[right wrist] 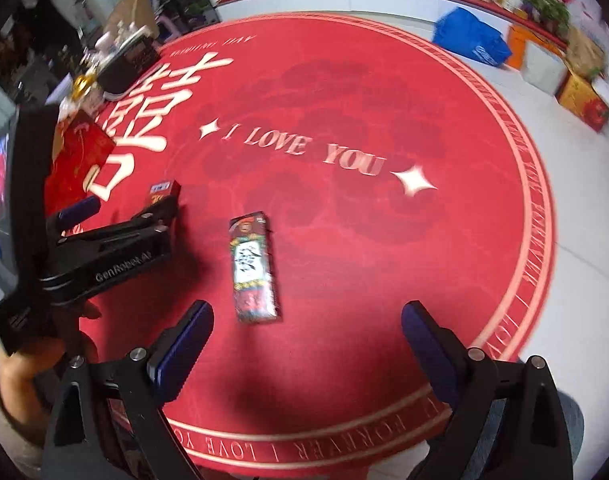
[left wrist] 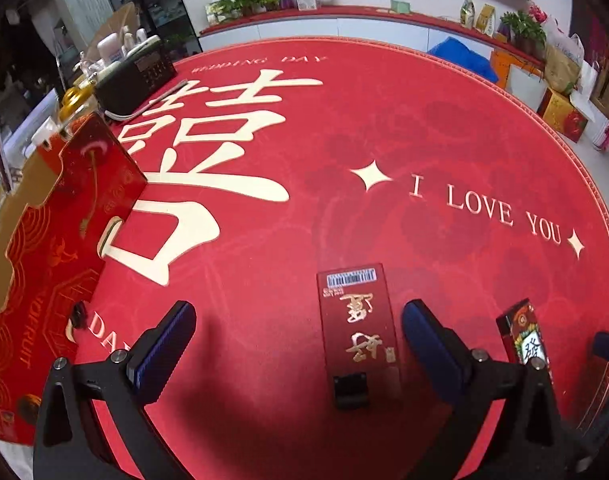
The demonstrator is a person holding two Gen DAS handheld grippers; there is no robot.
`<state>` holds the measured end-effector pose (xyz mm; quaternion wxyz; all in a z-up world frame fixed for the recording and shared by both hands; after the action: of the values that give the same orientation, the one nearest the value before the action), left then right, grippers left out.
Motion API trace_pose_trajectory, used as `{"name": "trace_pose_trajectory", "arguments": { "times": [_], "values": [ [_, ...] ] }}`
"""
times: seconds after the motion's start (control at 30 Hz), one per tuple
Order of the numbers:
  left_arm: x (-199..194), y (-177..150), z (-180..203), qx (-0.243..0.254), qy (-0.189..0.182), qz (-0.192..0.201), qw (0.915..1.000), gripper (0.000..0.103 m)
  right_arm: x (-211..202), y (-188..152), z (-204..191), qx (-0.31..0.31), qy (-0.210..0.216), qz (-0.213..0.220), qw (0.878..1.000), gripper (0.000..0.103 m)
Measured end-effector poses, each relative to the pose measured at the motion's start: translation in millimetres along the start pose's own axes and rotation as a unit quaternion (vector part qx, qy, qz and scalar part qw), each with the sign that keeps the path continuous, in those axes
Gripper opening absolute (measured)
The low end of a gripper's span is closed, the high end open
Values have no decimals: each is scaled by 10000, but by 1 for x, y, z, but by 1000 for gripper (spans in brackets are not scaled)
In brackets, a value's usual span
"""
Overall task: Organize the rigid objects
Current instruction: 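Close the left tool on the red box while the right tool grasps the white-labelled box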
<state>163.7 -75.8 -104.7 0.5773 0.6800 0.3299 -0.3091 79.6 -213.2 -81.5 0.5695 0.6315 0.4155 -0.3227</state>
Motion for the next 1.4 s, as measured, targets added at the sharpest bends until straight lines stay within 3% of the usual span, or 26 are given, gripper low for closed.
{"name": "trace_pose_trajectory", "arguments": {
  "times": [0.13,0.2,0.27,0.37,0.43,0.5,0.9,0.93,0.97,1.03,1.13,1.17,1.2,1.3,1.4],
  "values": [
    [0,-2,-1,-204,-21,-70,9998,103,17,8,-17,-556,-201,-68,9982,96],
    [0,-4,-2,-329,-2,-91,9994,103,23,12,-21,-761,-310,-77,9966,91],
    [0,-5,0,-373,31,-63,9993,103,25,16,-23,-950,-442,-41,9945,78],
    [0,-5,9,-355,-75,-4,9993,103,23,20,-23,-1063,-403,-17,9935,67],
    [0,-4,18,-401,-242,39,9989,103,20,21,-19,-1058,-408,-2,9935,49],
    [2,-6,20,-628,-443,144,9969,103,20,22,-15,-1044,-385,-33,9938,44],
    [-2,-8,23,-713,-357,343,9962,102,22,22,-18,-1288,-374,-128,9909,43],
    [-2,-8,24,-721,-359,315,9963,102,21,22,-18,-1275,-357,-138,9911,40],
    [-2,-7,24,-725,-364,262,9964,102,20,22,-18,-1254,-321,-151,9915,24],
    [-2,-6,25,-732,-381,186,9964,99,18,21,-18,-1205,-330,-188,9920,25],
    [-9,-7,28,-661,-432,261,9965,80,13,18,-12,-1040,-300,-155,9940,25],
    [-12,-7,28,-622,-465,275,9966,65,9,17,-9,-953,-278,-120,9950,25],
    [-14,-7,28,-566,-493,281,9968,40,5,16,-7,-881,-265,-78,9957,25],
    [-17,-9,23,-645,-881,82,9940,37,-8,17,-1,-720,-228,64,9971,25],
    [-21,-16,15,-728,-1020,-1,9921,37,-18,16,2,-533,-156,164,9983,25]
  ]
}}
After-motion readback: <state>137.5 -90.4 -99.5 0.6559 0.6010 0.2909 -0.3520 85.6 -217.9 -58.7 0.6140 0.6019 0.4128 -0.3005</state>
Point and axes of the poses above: each gripper's, at about its wrist camera, not at the fingertips, and x roughly the way its jaws point, z to its right, y to its top, the point moved 5 cm from there along x, roughly the way its jaws point, and after that the axes turned 6 degrees about z, right-handed, at the moved point
